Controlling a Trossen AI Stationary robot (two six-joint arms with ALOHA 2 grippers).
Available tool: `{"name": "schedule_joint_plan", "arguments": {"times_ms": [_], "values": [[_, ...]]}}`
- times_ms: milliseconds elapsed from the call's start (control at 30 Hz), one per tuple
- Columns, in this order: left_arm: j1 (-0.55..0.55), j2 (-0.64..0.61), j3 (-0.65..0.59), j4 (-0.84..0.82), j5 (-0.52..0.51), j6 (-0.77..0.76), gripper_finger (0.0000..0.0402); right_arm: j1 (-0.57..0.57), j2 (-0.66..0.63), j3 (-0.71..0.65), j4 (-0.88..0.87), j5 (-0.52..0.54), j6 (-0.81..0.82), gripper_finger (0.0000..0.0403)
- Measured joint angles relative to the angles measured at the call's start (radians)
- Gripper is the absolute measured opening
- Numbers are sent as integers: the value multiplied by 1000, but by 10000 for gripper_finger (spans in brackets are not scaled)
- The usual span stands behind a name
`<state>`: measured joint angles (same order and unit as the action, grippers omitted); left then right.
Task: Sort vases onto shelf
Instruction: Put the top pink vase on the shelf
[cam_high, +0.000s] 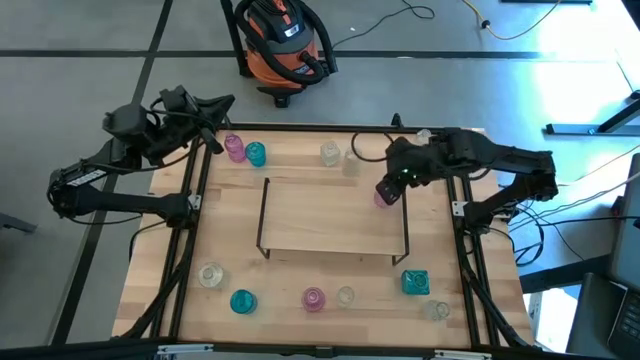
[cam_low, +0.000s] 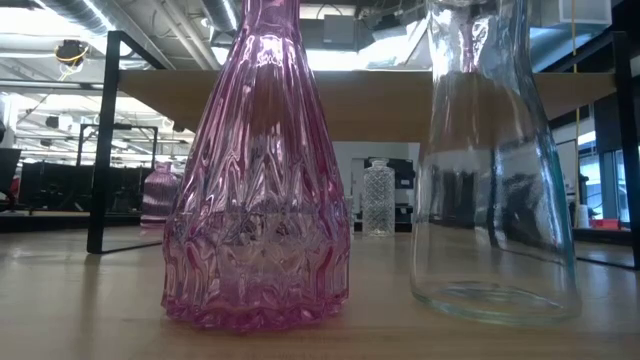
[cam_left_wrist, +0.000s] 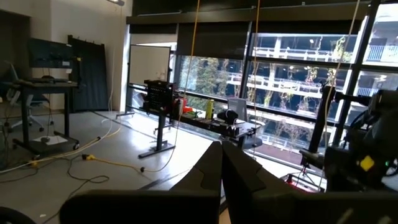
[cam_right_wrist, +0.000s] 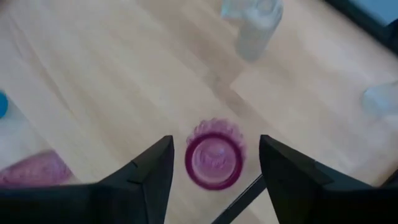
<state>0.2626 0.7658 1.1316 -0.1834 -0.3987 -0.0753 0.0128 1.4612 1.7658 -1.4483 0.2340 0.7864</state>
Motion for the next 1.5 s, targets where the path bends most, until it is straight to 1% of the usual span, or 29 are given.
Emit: {"name": "schedule_joint_plan", "arguments": {"times_ms": [200,267,333,400,467,600,867,1000,1100,1233,1333,1500], "values": [[0,0,0,-47,-7,12,0,-1,0,95,0,106,1,211],[6,2,0,-112,-20,24,0,-1,0,122,1,152,1,211],[20,9,0,-222,-50,-33,0,-1,0,143,0,202,0,211],[51,27,0,-349,-51,-113,0,-1,0,160,1,250,0,211],[100,39,-2,-437,-29,-130,3,-1,0,170,1,291,0,211],[216,73,1,-473,50,-111,32,-1,0,172,1,342,0,211],[568,225,0,-627,234,-20,120,-16,0,172,16,358,-33,211],[688,316,-1,-663,289,30,151,-16,0,172,45,387,-55,211],[743,397,0,-709,330,33,162,-15,0,172,65,388,-59,211],[792,494,-1,-758,362,55,166,-13,0,172,65,403,-59,211],[808,558,-1,-766,393,60,166,-13,0,172,64,403,-59,211],[809,619,-1,-819,394,60,167,-13,0,172,63,403,-60,211]]}}
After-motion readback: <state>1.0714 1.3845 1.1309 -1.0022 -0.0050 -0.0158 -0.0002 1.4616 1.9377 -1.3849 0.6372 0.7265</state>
